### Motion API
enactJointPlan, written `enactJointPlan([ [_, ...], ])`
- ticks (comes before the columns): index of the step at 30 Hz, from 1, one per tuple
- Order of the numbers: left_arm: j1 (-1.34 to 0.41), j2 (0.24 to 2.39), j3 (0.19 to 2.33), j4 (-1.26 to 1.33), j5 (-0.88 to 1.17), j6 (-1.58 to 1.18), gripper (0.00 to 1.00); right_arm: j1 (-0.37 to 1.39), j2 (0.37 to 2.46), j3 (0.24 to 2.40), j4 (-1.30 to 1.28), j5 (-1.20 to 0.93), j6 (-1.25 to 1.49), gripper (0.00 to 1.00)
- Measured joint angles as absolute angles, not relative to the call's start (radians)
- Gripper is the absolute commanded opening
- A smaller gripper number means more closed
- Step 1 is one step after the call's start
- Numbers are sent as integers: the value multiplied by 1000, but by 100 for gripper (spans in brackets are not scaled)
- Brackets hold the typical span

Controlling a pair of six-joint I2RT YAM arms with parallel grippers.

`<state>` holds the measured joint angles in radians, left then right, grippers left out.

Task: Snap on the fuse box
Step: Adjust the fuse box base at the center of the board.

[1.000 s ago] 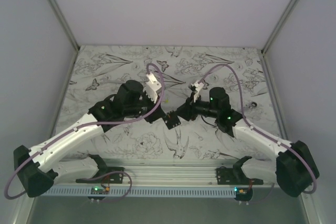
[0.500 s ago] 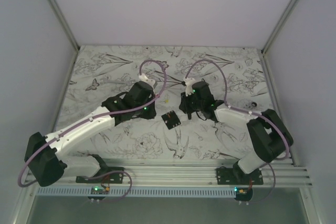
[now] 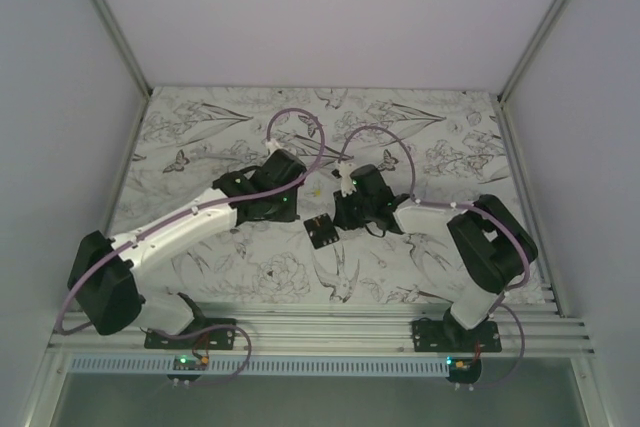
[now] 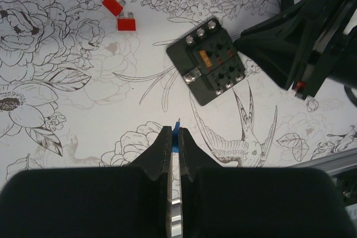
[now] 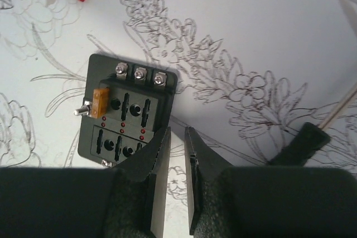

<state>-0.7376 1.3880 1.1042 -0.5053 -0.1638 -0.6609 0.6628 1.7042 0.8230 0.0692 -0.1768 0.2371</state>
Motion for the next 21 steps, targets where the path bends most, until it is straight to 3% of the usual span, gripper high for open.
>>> enactJointPlan([
  [14,-738,1511,1196,-563,-155,-712,0,701,1683,751,131,-325,312,24],
  [21,-743,1606,1269,-613,-148,-728,0,702,1609,733,100,-248,315,31],
])
